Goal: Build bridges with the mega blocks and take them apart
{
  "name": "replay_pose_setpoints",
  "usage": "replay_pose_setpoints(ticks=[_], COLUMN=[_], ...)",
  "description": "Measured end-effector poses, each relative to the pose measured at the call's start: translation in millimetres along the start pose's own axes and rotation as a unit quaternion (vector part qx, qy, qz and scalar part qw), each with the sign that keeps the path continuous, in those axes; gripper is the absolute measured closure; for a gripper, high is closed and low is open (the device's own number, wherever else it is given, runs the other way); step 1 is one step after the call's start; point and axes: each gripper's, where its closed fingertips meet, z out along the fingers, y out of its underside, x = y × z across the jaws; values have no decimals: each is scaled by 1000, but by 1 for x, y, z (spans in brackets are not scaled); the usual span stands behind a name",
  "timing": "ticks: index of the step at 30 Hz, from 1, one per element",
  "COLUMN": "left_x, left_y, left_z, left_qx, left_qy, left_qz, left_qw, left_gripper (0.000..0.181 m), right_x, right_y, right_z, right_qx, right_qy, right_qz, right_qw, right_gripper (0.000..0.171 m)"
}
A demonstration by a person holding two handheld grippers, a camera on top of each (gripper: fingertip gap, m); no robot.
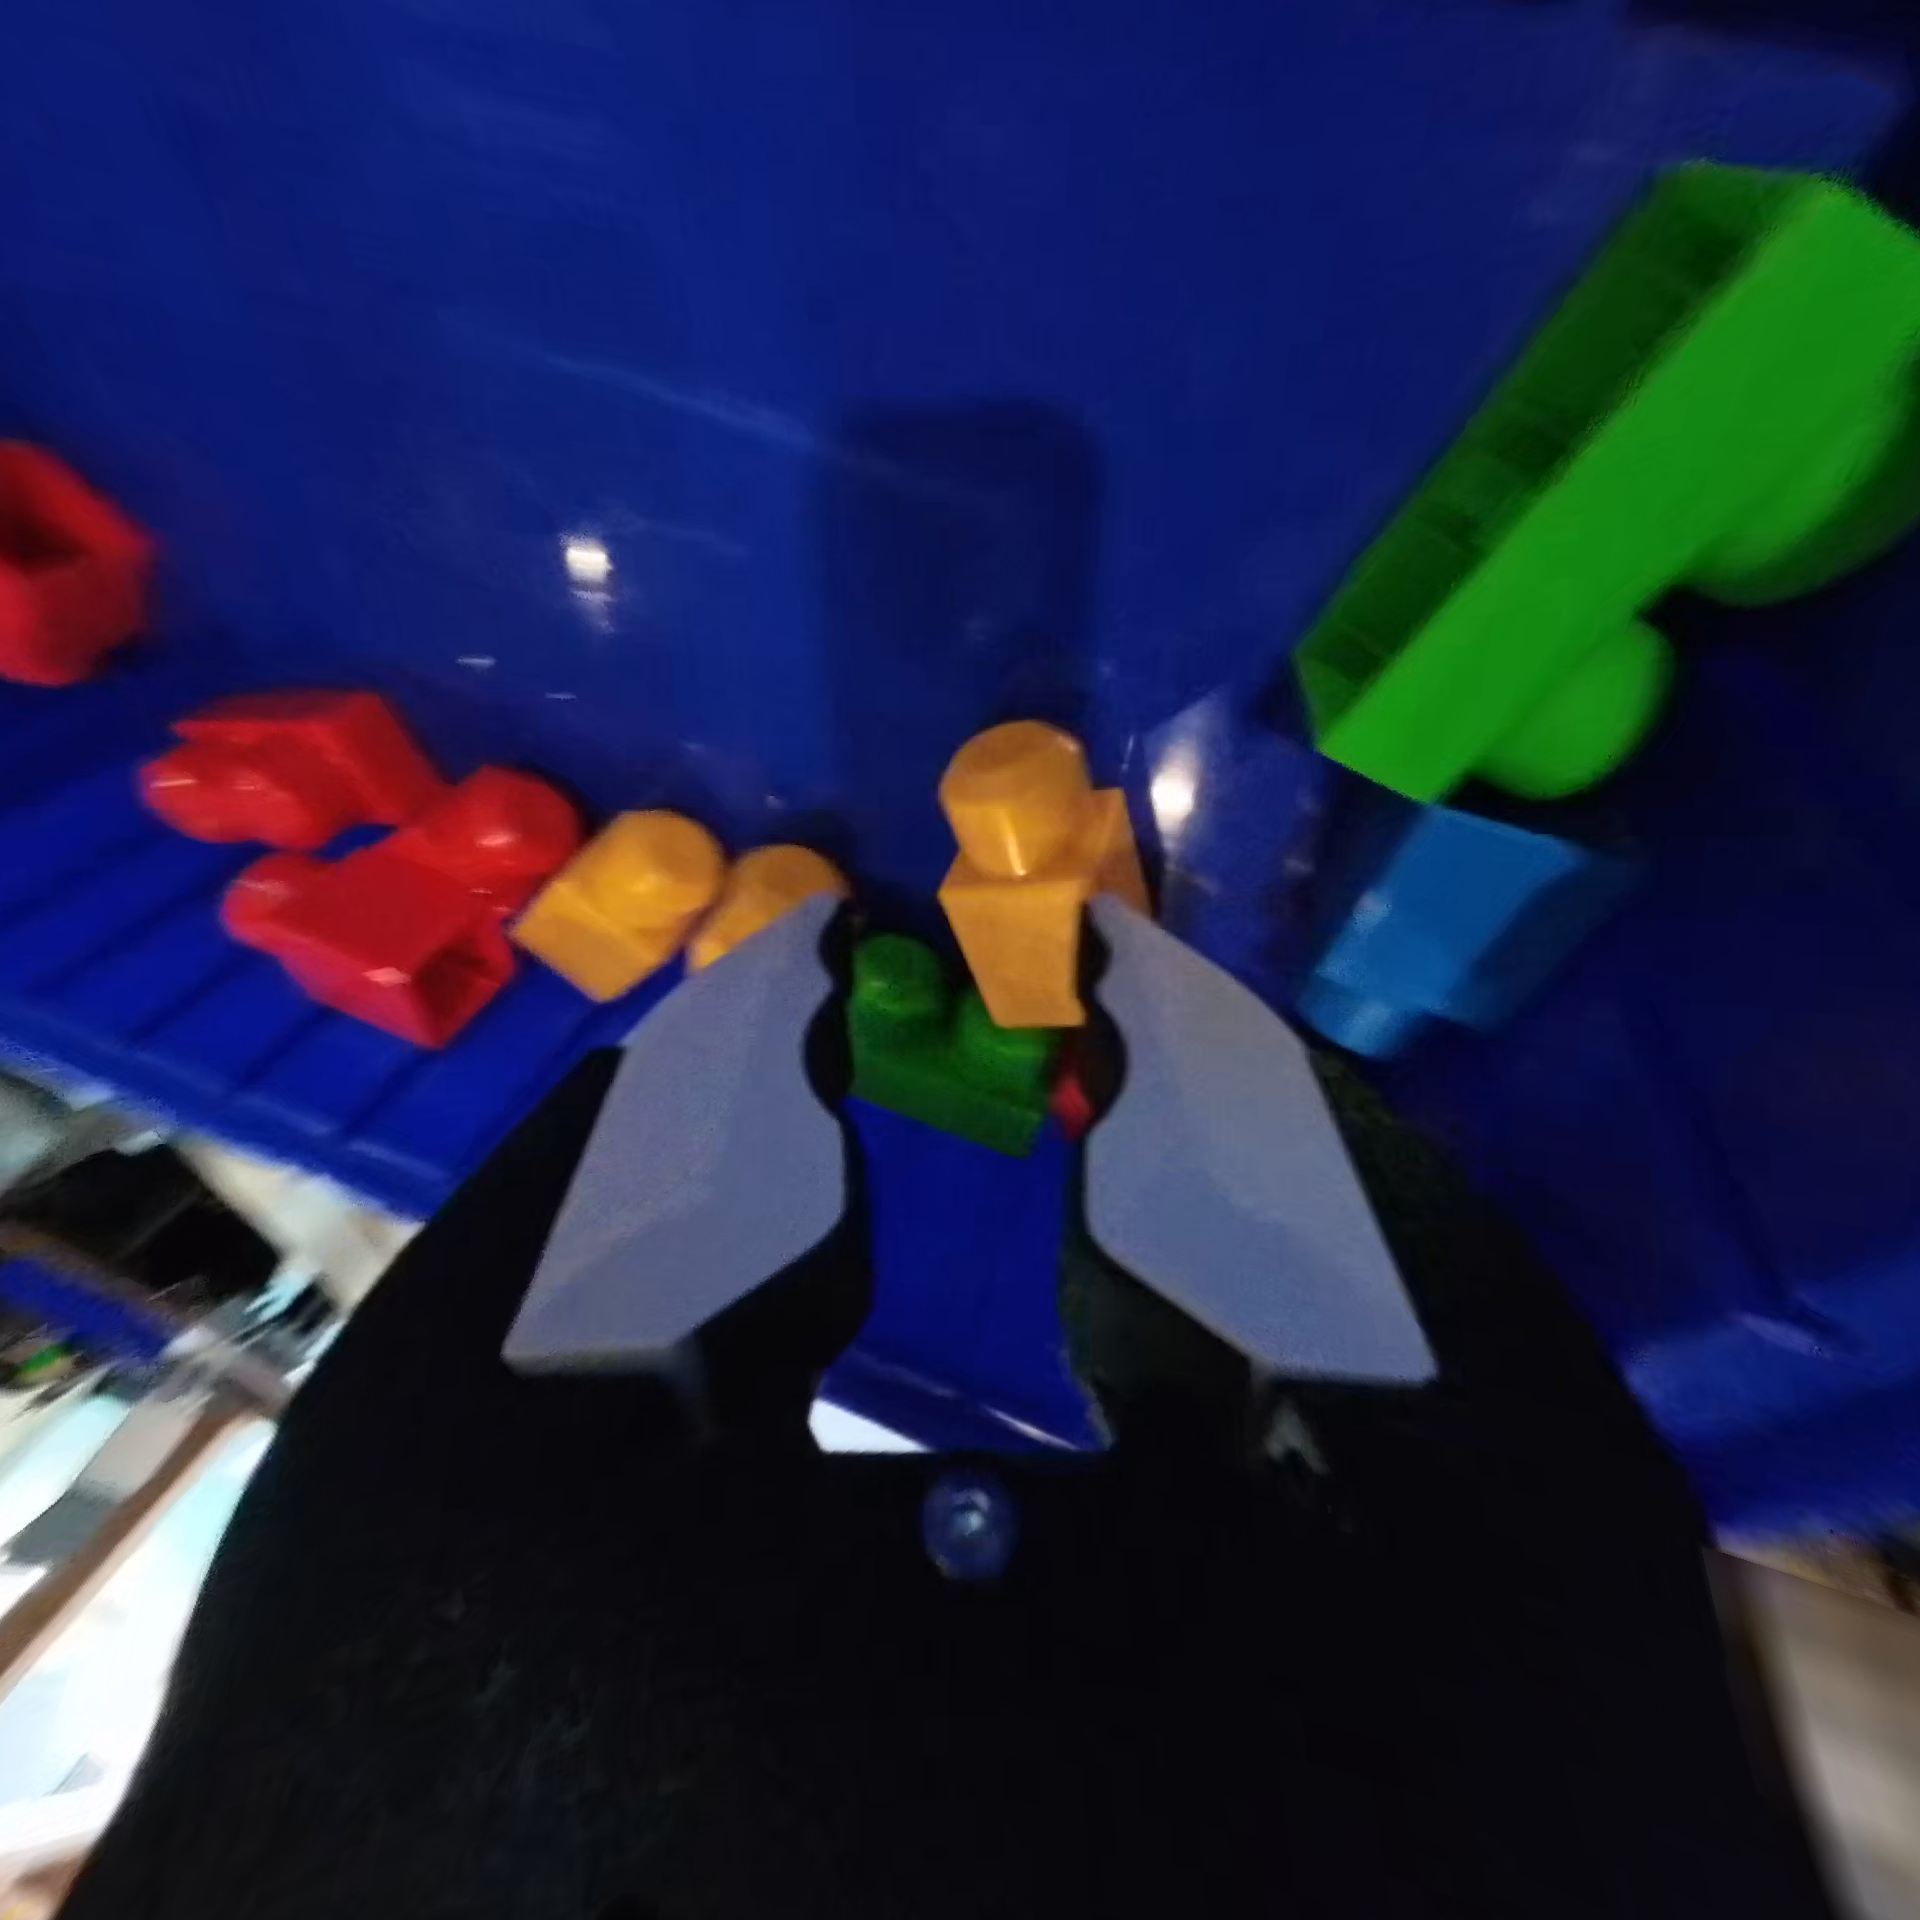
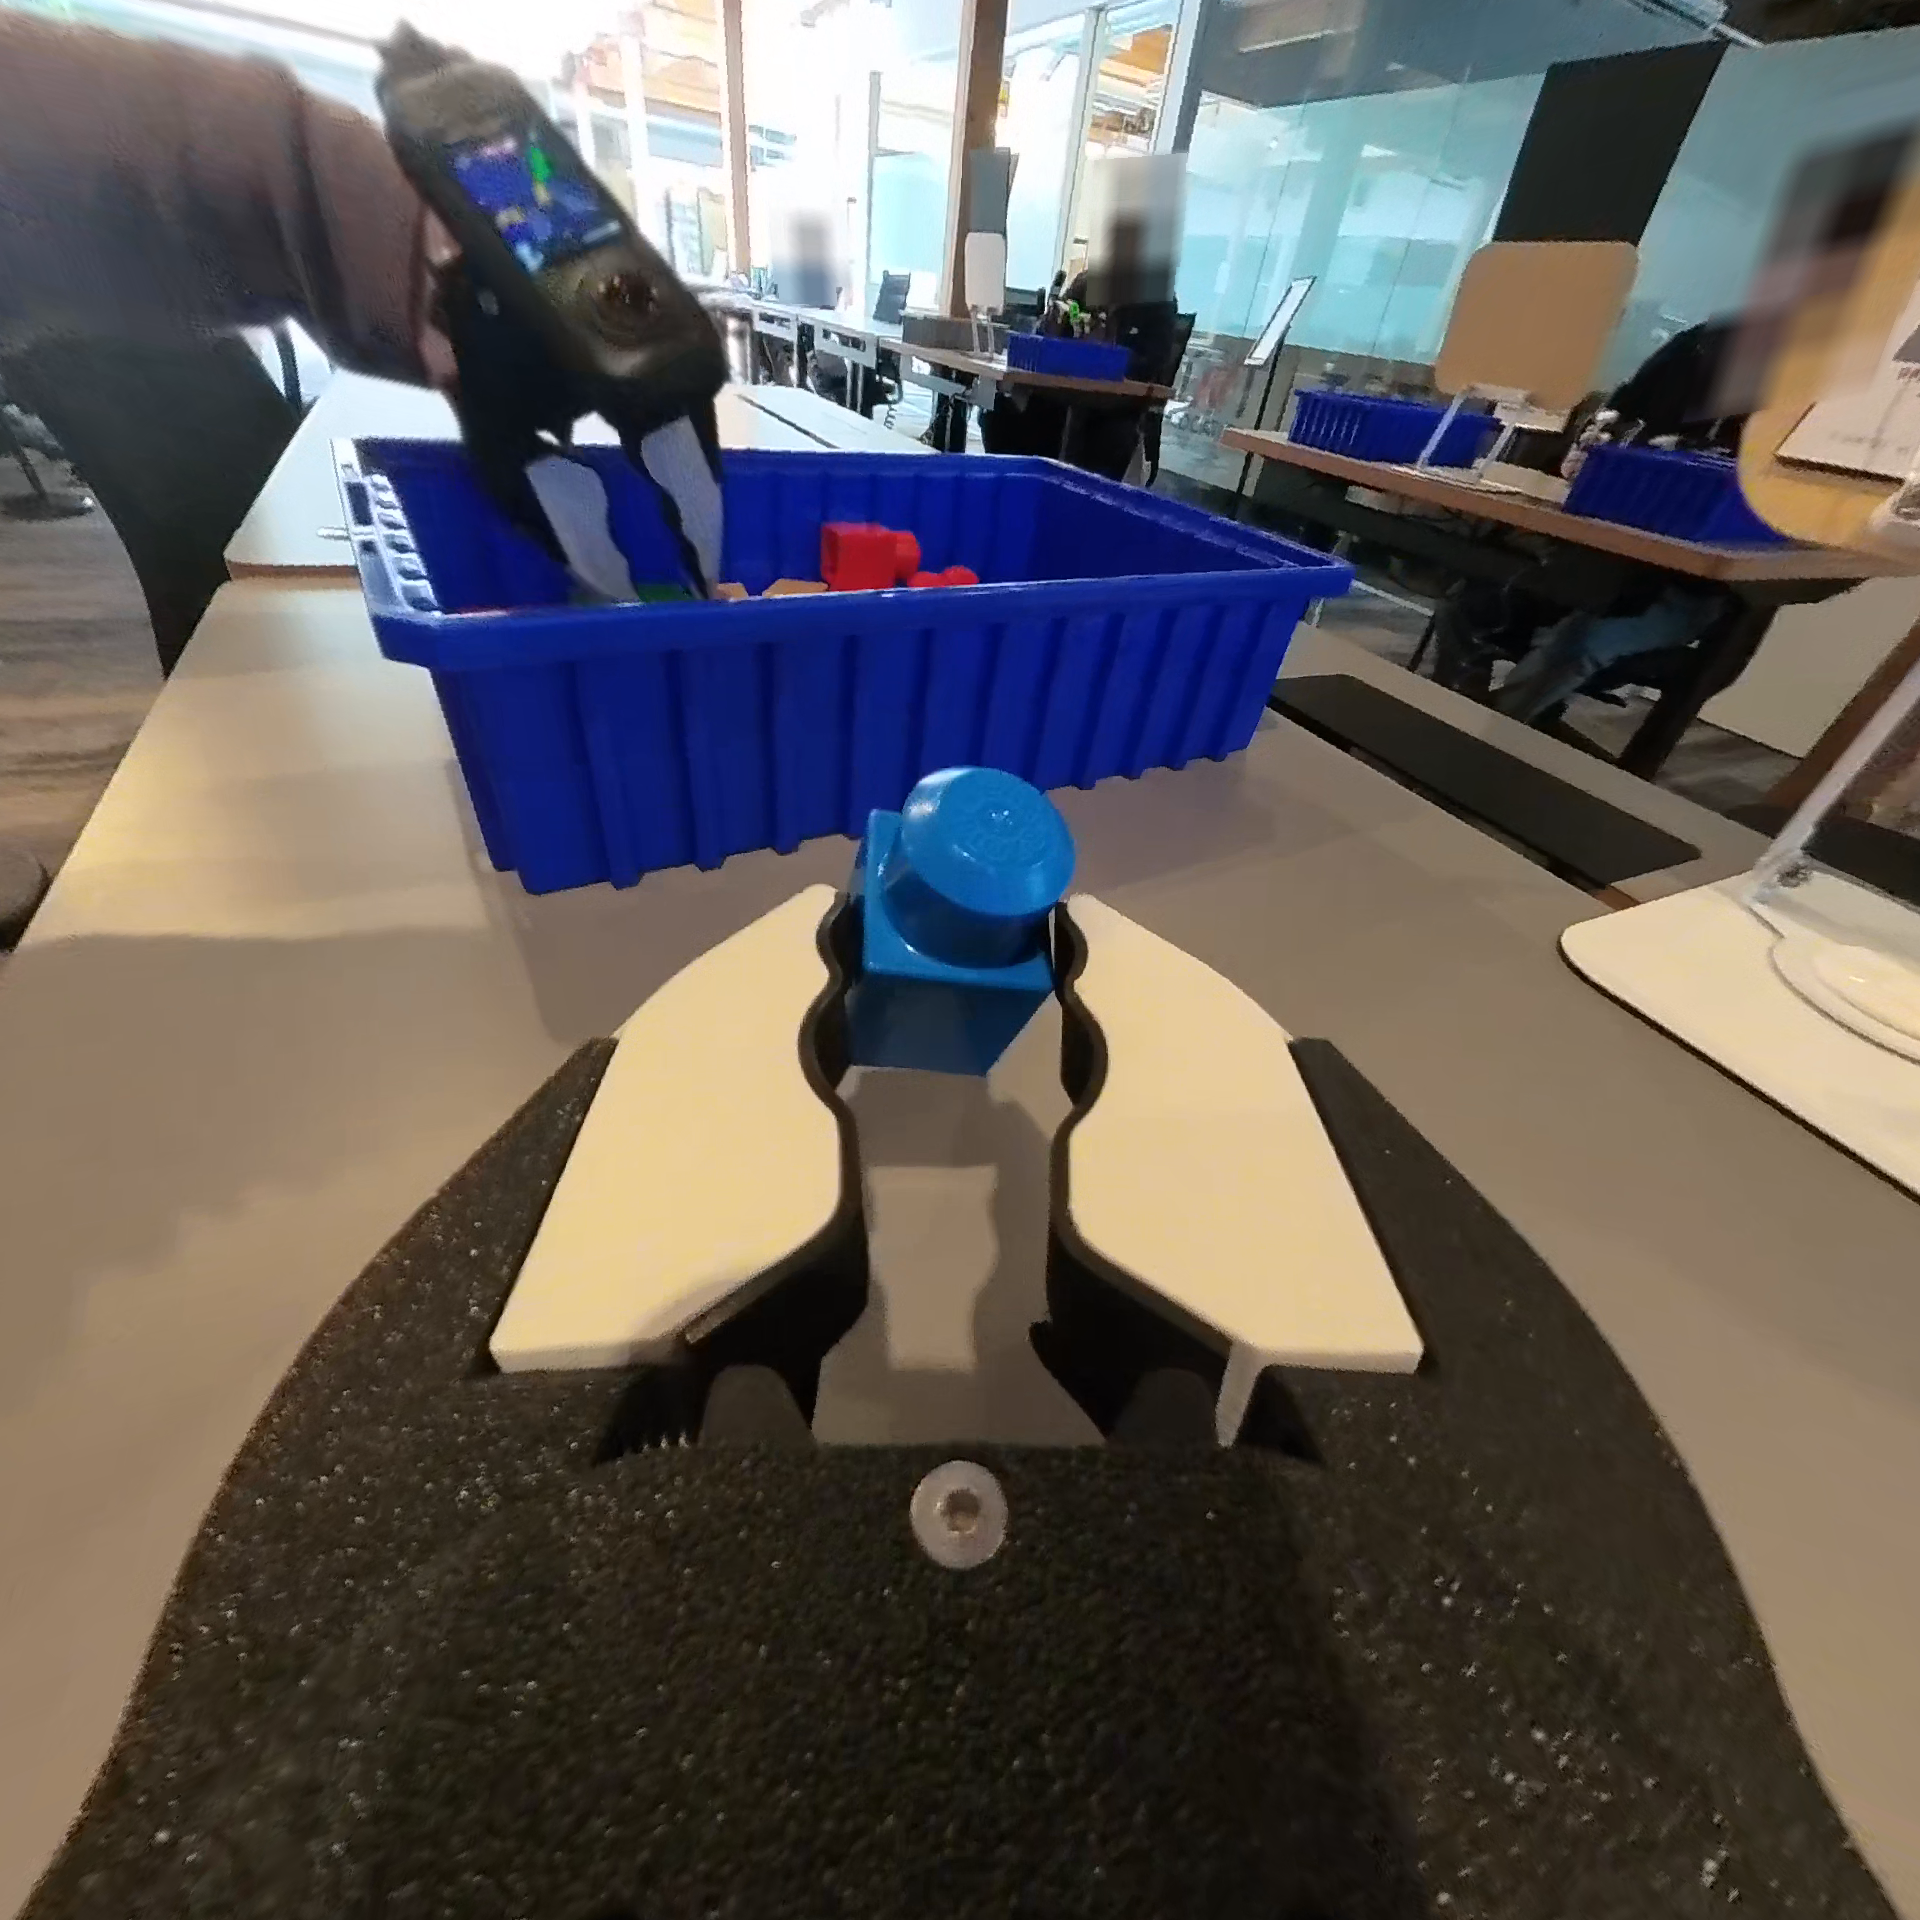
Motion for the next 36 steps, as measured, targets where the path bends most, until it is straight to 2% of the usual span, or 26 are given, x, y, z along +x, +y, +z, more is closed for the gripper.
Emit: replay_pose_setpoints(ticks=[1,6,9,11,14,17,21,25,28,33,36], left_x=[-6,1,-5,-2,-1,-10,-7,-2,-6,-18,-35], left_y=[1,10,13,15,16,18,20,20,21,4,-31], left_z=[2,11,10,14,23,30,31,33,34,21,-20], left_qx=[-4,-8,8,11,10,2,-31,-66,-71,21,152], left_qy=[-25,0,20,68,108,73,56,42,32,24,-13], left_qz=[8,11,-58,-132,-207,-205,-182,-170,-172,-203,-242], left_qw=[1000,1000,998,989,972,976,981,982,982,979,958], left_gripper=[150,139,132,116,120,125,141,131,138,142,143], right_x=[1,5,7,8,8,8,9,9,8,10,13], right_y=[0,-1,-3,-2,-1,-1,2,4,5,5,2], right_z=[0,-2,-3,-3,-3,-3,-2,-1,-1,-1,-3], right_qx=[2,9,16,16,15,12,4,-4,-8,-11,-6], right_qy=[0,2,0,1,2,3,3,8,7,11,14], right_qz=[5,29,43,47,47,44,42,29,24,18,19], right_qw=[1000,1000,999,999,999,999,999,1000,1000,1000,1000], right_gripper=[135,135,135,135,135,135,135,135,135,135,135])
